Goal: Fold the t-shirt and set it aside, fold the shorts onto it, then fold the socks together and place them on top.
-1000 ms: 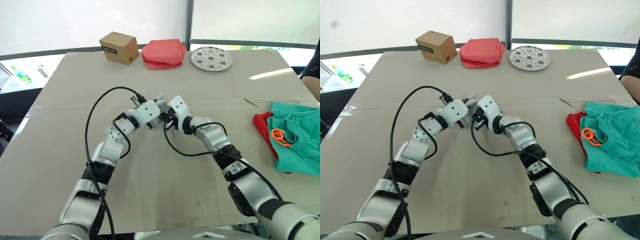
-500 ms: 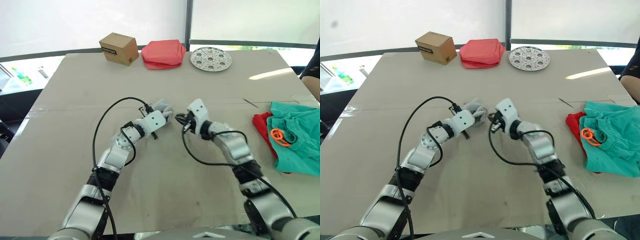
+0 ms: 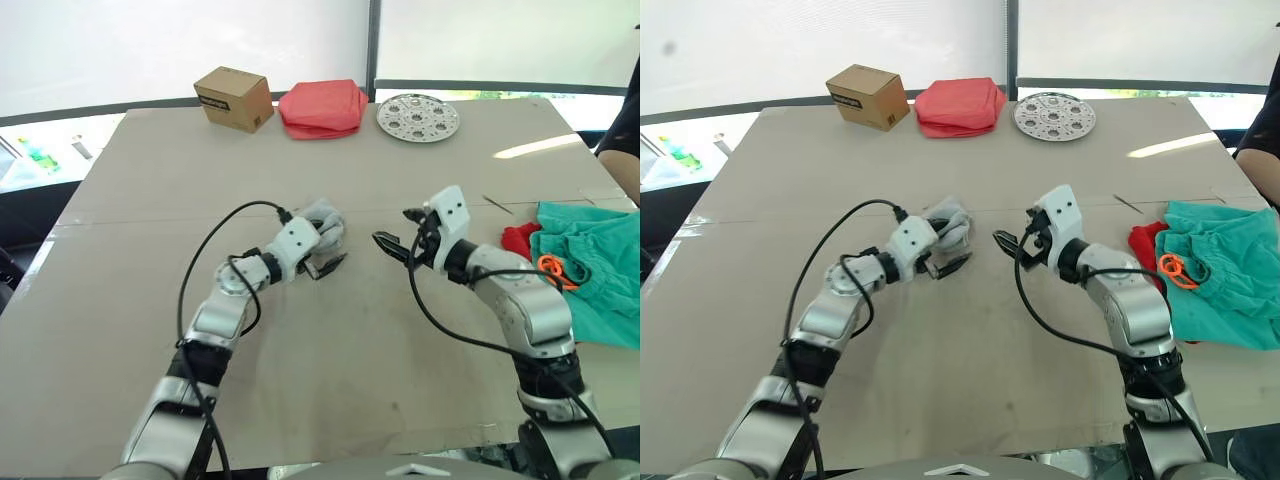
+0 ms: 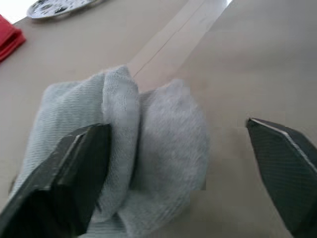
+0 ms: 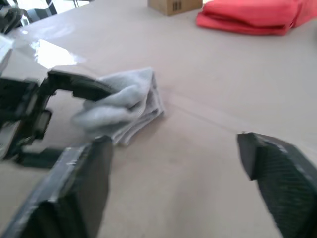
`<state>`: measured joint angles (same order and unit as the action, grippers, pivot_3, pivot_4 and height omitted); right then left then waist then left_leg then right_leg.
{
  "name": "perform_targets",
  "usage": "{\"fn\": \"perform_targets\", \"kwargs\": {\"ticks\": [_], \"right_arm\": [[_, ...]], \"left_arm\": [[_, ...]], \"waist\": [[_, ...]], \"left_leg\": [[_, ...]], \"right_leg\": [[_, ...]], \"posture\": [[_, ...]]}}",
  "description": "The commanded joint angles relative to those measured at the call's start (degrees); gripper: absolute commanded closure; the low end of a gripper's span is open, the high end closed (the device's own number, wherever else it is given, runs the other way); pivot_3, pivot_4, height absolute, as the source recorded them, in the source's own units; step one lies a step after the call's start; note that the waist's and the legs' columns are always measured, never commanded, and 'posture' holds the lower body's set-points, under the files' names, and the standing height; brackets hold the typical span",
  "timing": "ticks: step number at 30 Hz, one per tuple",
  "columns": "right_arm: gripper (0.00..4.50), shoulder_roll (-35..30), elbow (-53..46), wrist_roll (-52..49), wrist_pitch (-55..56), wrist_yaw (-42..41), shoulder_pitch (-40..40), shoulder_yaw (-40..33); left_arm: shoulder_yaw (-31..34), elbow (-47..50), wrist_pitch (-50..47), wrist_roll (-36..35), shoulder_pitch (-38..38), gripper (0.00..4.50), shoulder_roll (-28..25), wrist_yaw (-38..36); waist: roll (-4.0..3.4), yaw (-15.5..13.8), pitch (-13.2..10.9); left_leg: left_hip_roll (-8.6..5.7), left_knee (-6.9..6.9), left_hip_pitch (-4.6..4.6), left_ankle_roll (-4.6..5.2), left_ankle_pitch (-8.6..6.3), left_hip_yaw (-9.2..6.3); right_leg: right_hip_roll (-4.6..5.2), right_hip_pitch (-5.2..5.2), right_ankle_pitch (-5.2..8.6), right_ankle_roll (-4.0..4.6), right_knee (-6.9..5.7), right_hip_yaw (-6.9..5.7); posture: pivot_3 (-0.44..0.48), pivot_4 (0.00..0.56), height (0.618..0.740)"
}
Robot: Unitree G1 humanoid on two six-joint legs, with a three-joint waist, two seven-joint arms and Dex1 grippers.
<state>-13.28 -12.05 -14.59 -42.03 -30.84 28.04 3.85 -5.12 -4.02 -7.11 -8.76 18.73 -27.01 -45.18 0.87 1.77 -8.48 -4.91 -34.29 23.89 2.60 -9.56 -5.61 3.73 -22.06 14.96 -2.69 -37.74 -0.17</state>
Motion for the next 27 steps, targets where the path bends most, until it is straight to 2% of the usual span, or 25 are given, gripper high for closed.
{"fn": "perform_targets", "kwargs": {"ticks": [1, 5, 11, 14, 18, 22, 25, 27], "right_arm": [[0.07, 1.58, 8.23, 0.97, 4.06, 0.87, 9.11, 0.39], [0.07, 5.76, 20.97, 1.31, 3.53, -0.3, 19.3, 2.94], [0.07, 12.86, 43.2, 1.85, 5.6, -3.09, 30.56, 3.84], [0.07, 16.15, 56.91, 5.35, 11.13, -3.36, 35.43, 5.95], [0.07, 18.82, 73.9, 13.85, 20.69, -2.88, 38.58, 11.62], [0.07, 18.45, 79.95, 17.74, 25.37, -5.55, 39.39, 13.25], [0.83, 17.57, 81.27, 19.61, 26.89, -8.37, 39.34, 13.81], [1.85, 16.89, 81.55, 20.9, 27.92, -9.31, 38.9, 14.12]], "left_arm": [[6.92, 16.33, -12.27, -13.38, -6.45, 0.0, -5.68, -5.57], [12.43, 25.64, -16.54, -19.17, -16.34, 0.0, -9.72, -6.52], [20.76, 34.3, -18.94, -27.01, -28.6, 0.0, -11.18, -7.42], [23.26, 36.58, -18.66, -28.55, -32.9, 0.0, -11.2, -7.4], [24.82, 38.31, -17.48, -29.27, -36.45, 0.0, -10.83, -7.16], [26.8, 38.68, -16.39, -30.4, -39.04, 0.0, -11.13, -8.41], [28.41, 38.35, -15.4, -31.02, -39.88, 0.0, -11.23, -9.01], [28.71, 38.36, -15.26, -31.42, -39.71, 0.0, -10.96, -8.84]], "waist": [[-0.03, 0.87, -0.03], [-0.07, 0.54, -0.03], [-0.12, 0.11, -0.08], [-0.23, 0.32, -0.15], [-0.35, 0.5, -0.22], [-0.39, 0.65, -0.22], [-0.41, 0.57, -0.22], [-0.41, 0.49, -0.22]], "left_leg": [[0.02, 0.02, 0.0, 0.0, 0.0, 0.01], [0.06, 0.16, -0.03, 0.01, 0.01, 0.01], [0.09, 0.22, -0.03, -0.2, -0.12, 0.12], [0.08, 0.22, -0.04, -0.24, -0.14, 0.15], [0.07, 0.26, -0.09, -0.25, -0.14, 0.28], [0.09, 0.3, -0.14, -0.26, -0.14, 0.33], [0.09, 0.31, -0.18, -0.27, -0.14, 0.35], [0.09, 0.31, -0.17, -0.27, -0.14, 0.34]], "right_leg": [[-0.01, -0.03, 0.0, 0.02, -0.01, 0.03], [-0.05, -0.05, 0.04, 0.09, 0.04, 0.04], [-0.08, -0.11, 0.06, 0.21, 0.05, 0.15], [-0.07, -0.1, 0.13, 0.34, 0.11, 0.17], [-0.11, -0.13, 0.14, 0.36, 0.11, 0.3], [-0.15, -0.15, 0.14, 0.35, 0.06, 0.38], [-0.16, -0.14, 0.15, 0.36, 0.05, 0.41], [-0.16, -0.13, 0.15, 0.36, 0.05, 0.41]], "posture": [[0.0, 0.15, 0.74], [0.0, 0.15, 0.74], [0.0, 0.15, 0.74], [0.0, 0.15, 0.74], [0.0, 0.15, 0.74], [0.0, 0.15, 0.74], [0.0, 0.15, 0.74], [0.0, 0.15, 0.74]]}}
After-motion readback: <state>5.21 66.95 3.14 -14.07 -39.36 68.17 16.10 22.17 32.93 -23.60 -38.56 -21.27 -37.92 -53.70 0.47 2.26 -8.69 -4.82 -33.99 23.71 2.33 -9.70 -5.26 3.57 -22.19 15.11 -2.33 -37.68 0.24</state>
